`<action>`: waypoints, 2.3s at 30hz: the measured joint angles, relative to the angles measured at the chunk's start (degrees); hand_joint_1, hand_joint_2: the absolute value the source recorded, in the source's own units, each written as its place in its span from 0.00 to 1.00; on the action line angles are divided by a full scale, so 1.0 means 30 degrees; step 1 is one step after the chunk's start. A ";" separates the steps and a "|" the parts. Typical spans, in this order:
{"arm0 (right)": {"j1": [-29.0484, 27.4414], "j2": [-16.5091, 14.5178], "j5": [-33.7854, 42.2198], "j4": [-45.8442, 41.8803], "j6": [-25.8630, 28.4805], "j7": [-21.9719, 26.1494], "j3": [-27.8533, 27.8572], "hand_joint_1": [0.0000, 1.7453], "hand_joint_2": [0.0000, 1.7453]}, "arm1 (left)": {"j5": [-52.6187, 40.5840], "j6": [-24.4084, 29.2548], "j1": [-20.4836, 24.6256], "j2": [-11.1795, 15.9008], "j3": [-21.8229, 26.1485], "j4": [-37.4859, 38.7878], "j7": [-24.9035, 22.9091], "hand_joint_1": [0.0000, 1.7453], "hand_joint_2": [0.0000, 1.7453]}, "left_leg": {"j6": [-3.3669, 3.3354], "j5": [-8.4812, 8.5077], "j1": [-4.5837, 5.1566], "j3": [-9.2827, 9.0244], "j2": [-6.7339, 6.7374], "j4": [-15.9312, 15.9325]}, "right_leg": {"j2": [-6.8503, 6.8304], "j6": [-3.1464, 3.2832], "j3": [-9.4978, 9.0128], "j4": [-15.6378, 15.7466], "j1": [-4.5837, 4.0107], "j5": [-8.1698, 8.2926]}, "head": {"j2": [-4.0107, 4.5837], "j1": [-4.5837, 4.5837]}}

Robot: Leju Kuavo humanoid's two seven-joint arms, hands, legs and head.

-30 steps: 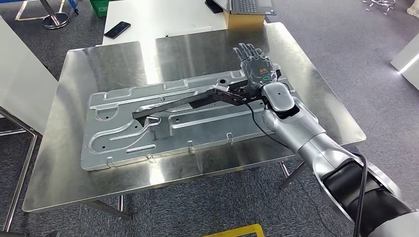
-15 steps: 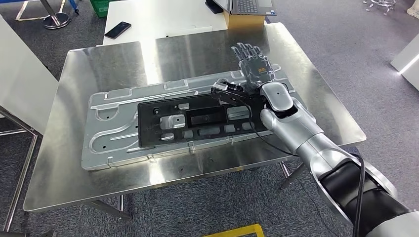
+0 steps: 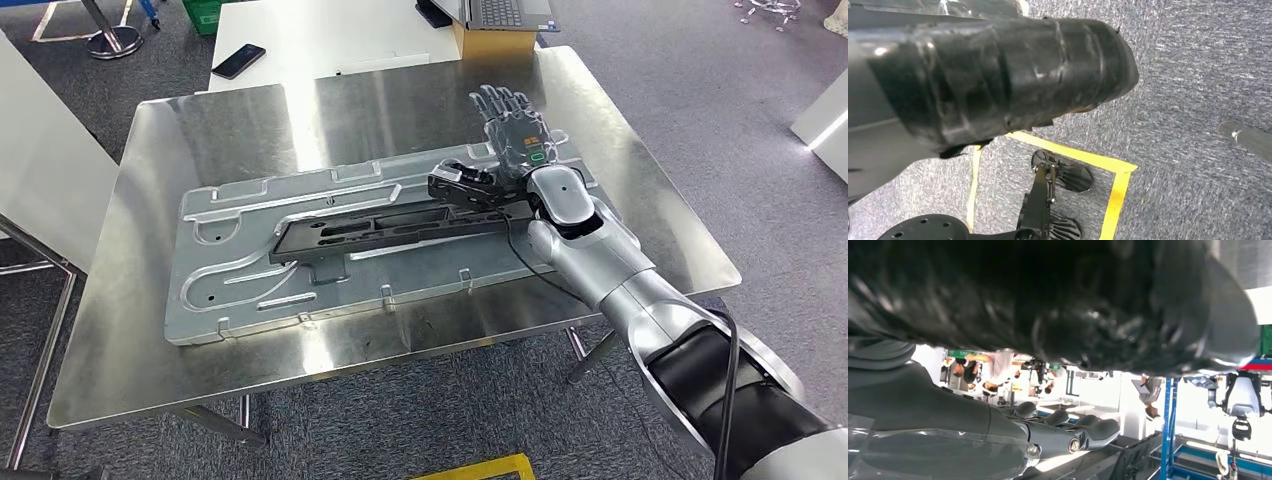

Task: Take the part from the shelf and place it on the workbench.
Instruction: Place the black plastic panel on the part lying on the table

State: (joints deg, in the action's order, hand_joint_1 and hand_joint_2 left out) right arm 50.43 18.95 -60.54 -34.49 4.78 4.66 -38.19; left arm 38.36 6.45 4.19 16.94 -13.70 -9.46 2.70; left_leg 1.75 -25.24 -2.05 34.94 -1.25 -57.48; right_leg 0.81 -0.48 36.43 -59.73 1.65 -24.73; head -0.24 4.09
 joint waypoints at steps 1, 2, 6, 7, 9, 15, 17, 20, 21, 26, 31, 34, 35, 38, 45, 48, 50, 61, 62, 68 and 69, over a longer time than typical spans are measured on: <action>0.0000 0.0000 0.0000 0.0000 0.0005 -0.0002 0.0004 0.00 0.00 | 0.0000 -0.0002 0.0000 0.0000 0.0000 0.0000 0.0015 0.00 0.00 | 0.0000 0.0000 0.0000 0.0000 0.0000 0.0000 | 0.0000 0.0000 0.0000 0.0000 0.0000 0.0000 | 0.0000 -0.0004; 0.0001 0.0000 0.0000 0.0000 0.0009 -0.0004 0.0005 0.00 0.00 | 0.0000 -0.0004 0.0000 0.0000 0.0000 0.0000 0.0027 0.00 0.00 | 0.0000 0.0000 0.0000 0.0000 0.0000 0.0000 | 0.0001 0.0000 0.0000 0.0000 0.0000 0.0000 | 0.0000 -0.0004; 0.0001 0.0000 0.0000 0.0000 0.0011 -0.0005 0.0009 0.00 0.00 | 0.0000 -0.0007 0.0000 0.0000 0.0000 0.0000 0.0040 0.00 0.00 | 0.0000 0.0000 0.0000 0.0000 0.0000 -0.0001 | 0.0001 0.0000 0.0000 0.0000 0.0000 0.0000 | 0.0000 -0.0006; 0.0001 0.0000 0.0000 0.0000 0.0011 -0.0005 0.0016 0.00 0.00 | 0.0007 -0.0009 0.0000 0.0000 0.0000 0.0000 0.0060 0.00 0.00 | 0.0000 0.0000 0.0000 -0.0001 0.0000 -0.0001 | 0.0001 0.0000 0.0000 0.0000 0.0000 0.0000 | 0.0000 -0.0004; 0.0002 0.0004 -0.0016 0.0005 0.0007 -0.0011 0.0167 0.00 0.00 | 0.0018 -0.0042 0.0000 0.0000 0.0000 0.0000 0.0184 0.00 0.00 | 0.0000 0.0000 0.0000 -0.0003 0.0000 -0.0002 | 0.0002 0.0000 0.0001 0.0001 0.0001 0.0000 | 0.0000 0.0000; 0.0003 0.0047 -0.0215 0.0022 -0.0027 -0.0120 0.0468 0.00 0.00 | 0.0029 -0.0091 -0.0004 0.0000 0.0000 0.0000 0.0366 0.00 0.00 | -0.0125 -0.0083 0.0018 0.0016 -0.0001 -0.0128 | 0.0014 -0.0044 -0.0027 0.0041 0.0081 0.0007 | 0.0000 -0.0009; 0.0006 0.0078 -0.0331 0.0022 -0.0089 -0.0128 0.0532 0.00 0.00 | 0.0089 -0.0076 -0.0006 -0.0004 0.0000 0.0000 0.0335 0.00 0.00 | -0.0199 -0.0130 0.0023 0.0028 -0.0002 -0.0196 | 0.0019 -0.0092 -0.0051 0.0037 0.0083 -0.0005 | 0.0000 -0.0011; 0.0011 0.0149 -0.0474 0.0016 -0.0282 -0.0155 0.0674 0.00 0.00 | 0.0195 -0.0042 -0.0006 -0.0016 0.0000 0.0000 0.0240 0.00 0.00 | -0.0351 -0.0230 0.0048 0.0076 0.0001 -0.0367 | 0.0030 -0.0248 -0.0103 0.0042 0.0106 -0.0031 | 0.0000 -0.0011; 0.0020 0.0188 -0.0516 0.0009 -0.0350 -0.0166 0.0725 0.00 0.00 | 0.0202 -0.0029 -0.0008 -0.0025 0.0000 0.0000 0.0206 0.00 0.00 | -0.0410 -0.0248 0.0069 0.0084 0.0000 -0.0422 | 0.0032 -0.0331 -0.0136 0.0062 0.0124 -0.0019 | 0.0000 -0.0011; 0.0186 0.0507 -0.0792 -0.0029 -0.0627 -0.0257 0.0863 0.00 0.00 | 0.0206 -0.0007 0.0000 -0.0189 0.0000 0.0000 0.0080 0.00 0.00 | -0.0830 0.0270 -0.0058 -0.0318 0.0122 0.0368 | -0.0103 -0.0689 0.0083 -0.0797 0.0059 -0.0883 | 0.0000 0.0075; 0.0268 0.0705 -0.1107 -0.0055 -0.1034 -0.0339 0.0883 0.00 0.00 | 0.0199 -0.0022 -0.0016 -0.0603 0.0000 0.0000 -0.0031 0.00 0.00 | -0.0849 0.0277 -0.0058 -0.0227 0.0147 0.0202 | -0.0158 -0.0857 0.1478 -0.4497 0.0074 -0.2142 | 0.0000 0.0100; 0.0457 0.0748 -0.1301 -0.0140 -0.1164 -0.0342 0.0883 0.00 0.00 | 0.0158 -0.0042 -0.0007 -0.0789 0.0000 0.0000 -0.0025 0.00 0.00 | -0.0571 0.0121 -0.0139 -0.0018 0.0068 -0.0196 | -0.0090 -0.0945 -0.0341 -0.1178 0.0177 -0.0699 | 0.0000 0.0104; 0.0529 0.0756 -0.1377 -0.0188 -0.1211 -0.0342 0.0883 0.00 0.00 | 0.0142 -0.0044 -0.0006 -0.0814 0.0000 0.0000 -0.0018 0.00 0.00 | -0.0437 0.0109 -0.0117 0.0086 0.0029 -0.0314 | -0.0042 -0.0864 -0.0687 -0.0495 0.0152 -0.0562 | 0.0000 0.0100; 0.0617 0.0769 -0.1484 -0.0322 -0.1366 -0.0357 0.0883 0.00 0.00 | 0.0104 -0.0044 -0.0041 -0.0849 0.0000 0.0000 -0.0015 0.00 0.00 | -0.0091 0.0304 -0.0085 0.0335 -0.0067 -0.0405 | -0.0010 -0.0380 -0.0540 -0.0304 0.0031 -0.0475 | 0.0000 0.0087; 0.0800 0.0776 -0.1648 -0.0641 -0.1605 -0.0408 0.0883 0.00 0.00 | 0.0087 -0.0055 -0.0046 -0.0996 -0.0007 0.0000 -0.0005 0.00 0.00 | -0.0180 -0.3200 0.0042 0.2120 0.0307 -0.5711 | -0.0211 0.0608 0.0448 -0.0178 -0.0350 0.0402 | 0.0000 0.0022; 0.0811 0.0800 -0.1688 -0.0694 -0.1636 -0.0408 0.0883 0.00 0.00 | 0.0087 -0.0058 -0.0015 -0.1011 -0.0007 0.0000 0.0011 0.00 0.00 | -0.0725 -0.2247 0.0404 0.0232 0.0313 -0.3579 | -0.0207 0.0674 0.0881 -0.0222 -0.0581 0.0781 | 0.0000 0.0020; 0.0857 0.0851 -0.1712 -0.0794 -0.1650 -0.0408 0.0883 0.00 0.00 | 0.0089 -0.0049 0.0046 -0.0972 -0.0011 0.0000 0.0033 0.00 0.00 | -0.1105 -0.1810 0.0688 -0.1304 0.0388 -0.1230 | -0.0236 0.0574 0.1024 -0.0193 -0.0619 0.1025 | 0.0000 0.0047; 0.0936 0.1342 -0.1752 -0.1029 -0.1942 -0.0461 0.0883 0.00 0.00 | 0.0073 -0.0013 0.0093 -0.1135 -0.0022 0.0000 0.0079 0.00 0.00 | -0.1477 0.0246 0.0697 -0.0122 0.0531 0.0134 | -0.0226 -0.0462 0.2038 -0.5049 -0.0251 -0.2123 | 0.0000 0.0137; 0.0931 0.1357 -0.1763 -0.1065 -0.1958 -0.0465 0.0883 0.00 0.00 | 0.0073 -0.0011 0.0093 -0.1153 -0.0022 0.0000 0.0064 0.00 0.00 | -0.1417 0.0371 0.0671 0.0161 0.0530 0.0008 | -0.0230 -0.0525 0.1513 -0.4727 -0.0191 -0.1699 | 0.0000 0.0140; 0.0934 0.1486 -0.1820 -0.1539 -0.2177 -0.0585 0.0883 0.00 0.00 | 0.0062 0.0049 0.0091 -0.1257 -0.0047 0.0000 -0.0073 0.00 0.00 | -0.0774 0.1082 0.0625 0.1195 0.0426 -0.0483 | -0.0079 -0.0169 -0.1529 -0.0069 -0.0280 -0.1199 | 0.0000 0.0122; 0.0922 0.1501 -0.1821 -0.1570 -0.2220 -0.0621 0.0883 0.00 0.00 | 0.0056 0.0062 0.0080 -0.1268 -0.0064 0.0002 -0.0084 0.00 0.00 | -0.0664 0.1215 0.0570 0.1293 0.0361 -0.0383 | -0.0114 -0.0012 -0.1391 -0.0003 -0.0260 -0.1023 | 0.0000 0.0138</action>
State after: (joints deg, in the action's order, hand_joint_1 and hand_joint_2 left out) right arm 53.19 23.45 -66.01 -39.20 -1.89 2.79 -35.54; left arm 38.53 6.63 4.43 13.14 -13.90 -9.46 2.45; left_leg -0.24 -21.60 -0.34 38.82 -0.16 -58.63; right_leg 0.47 -0.52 32.26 -59.74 0.87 -27.80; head -0.24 4.50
